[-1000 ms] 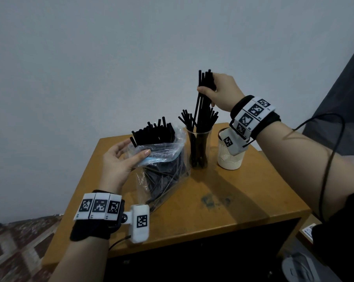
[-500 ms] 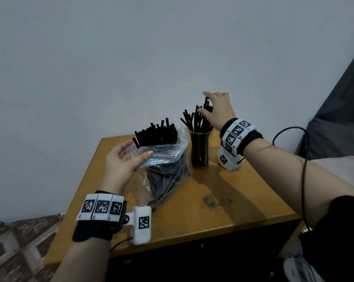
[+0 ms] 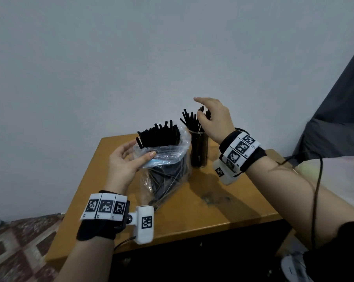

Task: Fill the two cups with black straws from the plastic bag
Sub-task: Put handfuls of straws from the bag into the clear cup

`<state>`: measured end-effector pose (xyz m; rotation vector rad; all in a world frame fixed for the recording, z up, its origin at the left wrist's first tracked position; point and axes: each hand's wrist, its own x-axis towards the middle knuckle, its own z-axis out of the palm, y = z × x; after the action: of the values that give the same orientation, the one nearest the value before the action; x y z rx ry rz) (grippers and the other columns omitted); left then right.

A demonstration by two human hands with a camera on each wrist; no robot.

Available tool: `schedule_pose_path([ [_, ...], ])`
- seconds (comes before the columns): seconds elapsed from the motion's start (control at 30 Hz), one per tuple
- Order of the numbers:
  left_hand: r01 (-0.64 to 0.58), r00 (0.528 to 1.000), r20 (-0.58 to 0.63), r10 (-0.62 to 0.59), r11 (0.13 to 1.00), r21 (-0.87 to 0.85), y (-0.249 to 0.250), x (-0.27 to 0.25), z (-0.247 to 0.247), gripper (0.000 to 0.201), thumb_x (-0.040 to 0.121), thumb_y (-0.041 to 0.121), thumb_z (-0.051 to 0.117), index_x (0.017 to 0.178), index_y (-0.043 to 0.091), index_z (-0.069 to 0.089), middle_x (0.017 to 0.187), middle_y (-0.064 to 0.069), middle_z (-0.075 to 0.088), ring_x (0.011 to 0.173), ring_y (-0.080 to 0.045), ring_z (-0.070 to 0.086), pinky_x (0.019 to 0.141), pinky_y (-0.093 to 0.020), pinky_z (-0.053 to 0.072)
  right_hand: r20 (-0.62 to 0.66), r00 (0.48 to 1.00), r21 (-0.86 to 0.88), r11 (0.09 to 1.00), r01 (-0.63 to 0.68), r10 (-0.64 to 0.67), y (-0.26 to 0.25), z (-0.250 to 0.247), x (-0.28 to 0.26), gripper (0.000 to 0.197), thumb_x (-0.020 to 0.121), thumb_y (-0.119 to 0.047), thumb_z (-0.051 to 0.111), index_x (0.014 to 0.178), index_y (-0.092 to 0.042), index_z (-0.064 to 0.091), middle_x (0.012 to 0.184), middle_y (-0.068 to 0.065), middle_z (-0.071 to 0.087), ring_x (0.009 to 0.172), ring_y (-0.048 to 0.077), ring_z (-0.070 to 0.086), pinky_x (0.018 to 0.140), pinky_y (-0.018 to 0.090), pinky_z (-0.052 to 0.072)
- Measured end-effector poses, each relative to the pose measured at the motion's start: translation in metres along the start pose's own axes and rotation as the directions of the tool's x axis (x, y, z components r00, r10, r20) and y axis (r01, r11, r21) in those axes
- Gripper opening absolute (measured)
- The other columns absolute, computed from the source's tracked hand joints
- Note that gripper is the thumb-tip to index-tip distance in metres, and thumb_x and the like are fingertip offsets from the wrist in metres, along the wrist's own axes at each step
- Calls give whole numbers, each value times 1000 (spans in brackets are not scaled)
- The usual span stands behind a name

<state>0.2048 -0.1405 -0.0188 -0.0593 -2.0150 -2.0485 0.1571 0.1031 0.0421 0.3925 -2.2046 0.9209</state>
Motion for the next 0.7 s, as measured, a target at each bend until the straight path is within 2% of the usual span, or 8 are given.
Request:
schedule_pose_path([
  [0.07, 8, 1000, -2, -8, 1000, -5, 1, -2, 2, 66, 46, 32, 85, 105, 30, 56, 107, 11, 56, 114, -22, 58, 96, -48, 51, -12, 995, 151, 984, -98, 101, -17, -2, -11, 45, 82, 0, 50, 122, -17, 61, 115, 0, 64, 110, 13, 55, 100, 26, 41],
  [0.13, 9, 1000, -9, -9, 1000, 0, 2, -5, 3, 67, 45, 33, 86, 106, 31, 57, 109, 11, 57, 115, -22, 58, 96, -48, 51, 63, 976, 322, 921, -218, 209, -27, 0, -21, 47, 80, 4, 49, 119, -19, 62, 103, -4, 64, 95, 9, 57, 93, 29, 48],
  [0.23, 9, 1000, -19, -10, 1000, -25, 4, -11, 7, 69, 45, 33, 86, 108, 28, 59, 113, 5, 59, 114, -22, 59, 94, -48, 53, 210, 943, 445, 834, -326, 257, -33, 4, -36, 50, 80, 2, 59, 126, -17, 56, 102, -2, 63, 96, 12, 59, 95, 38, 50],
  [0.33, 0, 1000, -14, -2, 996, -86, 9, -20, 12, 75, 41, 37, 89, 110, 24, 63, 118, -5, 63, 111, -24, 63, 91, -48, 54, 270, 927, 445, 819, -361, 262, -33, 4, -51, 60, 80, -13, 72, 135, -16, 48, 107, -1, 60, 93, 11, 57, 91, 31, 51],
  [0.4, -19, 1000, 0, 19, 995, -97, 12, -25, 15, 80, 38, 43, 90, 111, 24, 64, 119, -7, 64, 111, -25, 63, 91, -49, 54, 212, 939, 425, 839, -339, 272, -31, 3, -60, 66, 76, -21, 77, 135, -16, 48, 109, -3, 59, 93, 10, 56, 88, 27, 51],
  [0.47, -13, 1000, 17, 15, 994, -112, 13, -28, 19, 82, 38, 40, 90, 114, 21, 64, 121, -8, 64, 111, -26, 63, 90, -49, 54, 155, 948, 372, 872, -317, 278, -30, 2, -66, 68, 73, -29, 79, 133, -18, 50, 111, -3, 58, 94, 9, 54, 85, 27, 50],
  [0.63, 55, 998, 49, -47, 984, -171, 8, -34, 25, 78, 41, 29, 87, 114, 17, 63, 123, -9, 62, 110, -27, 64, 92, -49, 53, 160, 951, 180, 939, -292, 265, -33, 3, -72, 70, 79, -41, 71, 140, -22, 42, 109, -2, 47, 86, 0, 43, 73, 11, 36],
  [0.7, 73, 996, 62, -64, 984, -162, 8, -35, 24, 78, 41, 27, 87, 114, 18, 62, 122, -7, 61, 110, -26, 63, 93, -48, 53, 200, 949, 136, 952, -275, 245, -35, 4, -72, 72, 81, -42, 68, 143, -19, 38, 104, -3, 43, 87, 3, 41, 70, 12, 34],
])
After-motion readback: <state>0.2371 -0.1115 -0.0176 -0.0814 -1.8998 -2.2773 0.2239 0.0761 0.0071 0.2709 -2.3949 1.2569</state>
